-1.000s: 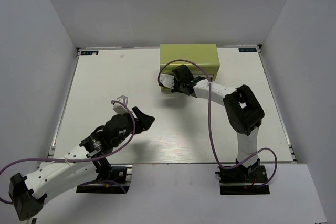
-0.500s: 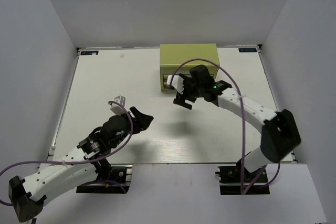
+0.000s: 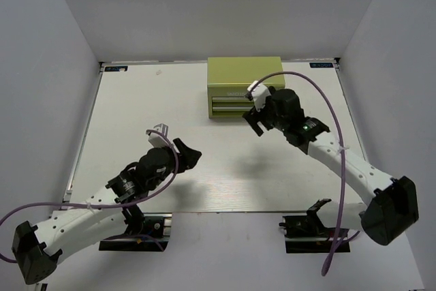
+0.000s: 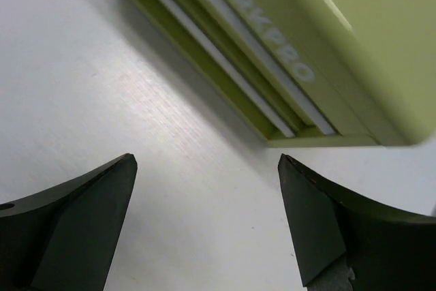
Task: Sort the stationery into containers
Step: Reset both arms
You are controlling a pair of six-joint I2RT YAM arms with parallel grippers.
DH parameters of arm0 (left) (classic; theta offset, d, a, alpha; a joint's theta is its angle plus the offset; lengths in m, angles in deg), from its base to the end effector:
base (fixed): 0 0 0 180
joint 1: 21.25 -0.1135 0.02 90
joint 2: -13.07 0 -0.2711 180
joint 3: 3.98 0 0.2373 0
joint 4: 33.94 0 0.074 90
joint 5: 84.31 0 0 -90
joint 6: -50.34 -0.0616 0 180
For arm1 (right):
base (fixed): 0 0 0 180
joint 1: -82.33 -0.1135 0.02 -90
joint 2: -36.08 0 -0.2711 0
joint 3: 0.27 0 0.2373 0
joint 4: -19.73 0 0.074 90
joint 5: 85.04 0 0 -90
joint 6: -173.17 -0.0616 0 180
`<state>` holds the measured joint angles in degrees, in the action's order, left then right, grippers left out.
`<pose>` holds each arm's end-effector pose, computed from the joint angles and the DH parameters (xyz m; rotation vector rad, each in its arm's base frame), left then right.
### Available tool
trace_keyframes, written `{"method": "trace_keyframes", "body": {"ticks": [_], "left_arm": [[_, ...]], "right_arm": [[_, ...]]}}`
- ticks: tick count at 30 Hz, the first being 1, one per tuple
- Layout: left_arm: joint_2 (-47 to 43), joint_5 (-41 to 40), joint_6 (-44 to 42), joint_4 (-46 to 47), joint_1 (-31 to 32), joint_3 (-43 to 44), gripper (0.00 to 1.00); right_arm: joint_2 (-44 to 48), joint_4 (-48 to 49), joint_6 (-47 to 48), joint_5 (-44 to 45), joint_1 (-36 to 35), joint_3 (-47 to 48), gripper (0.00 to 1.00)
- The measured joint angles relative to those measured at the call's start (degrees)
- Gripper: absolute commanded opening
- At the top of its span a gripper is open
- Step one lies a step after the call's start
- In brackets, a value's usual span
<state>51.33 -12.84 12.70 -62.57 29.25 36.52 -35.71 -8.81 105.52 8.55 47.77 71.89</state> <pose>0.1187 -0.1132 0.2318 -0.2455 2.0878 -0.8014 0.2427 0.1625 0.3086 -0.9483 1.8311 0.0671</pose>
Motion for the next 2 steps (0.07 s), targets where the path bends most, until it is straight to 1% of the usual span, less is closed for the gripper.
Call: {"method": "trace_keyframes", "body": {"ticks": [2], "left_arm": [[0.59, 0.2, -0.22, 0.63, 0.0, 0.0, 0.68]], "right_arm": [[3.13, 1.46, -0.24, 3.04, 0.94, -2.43, 0.9]]}}
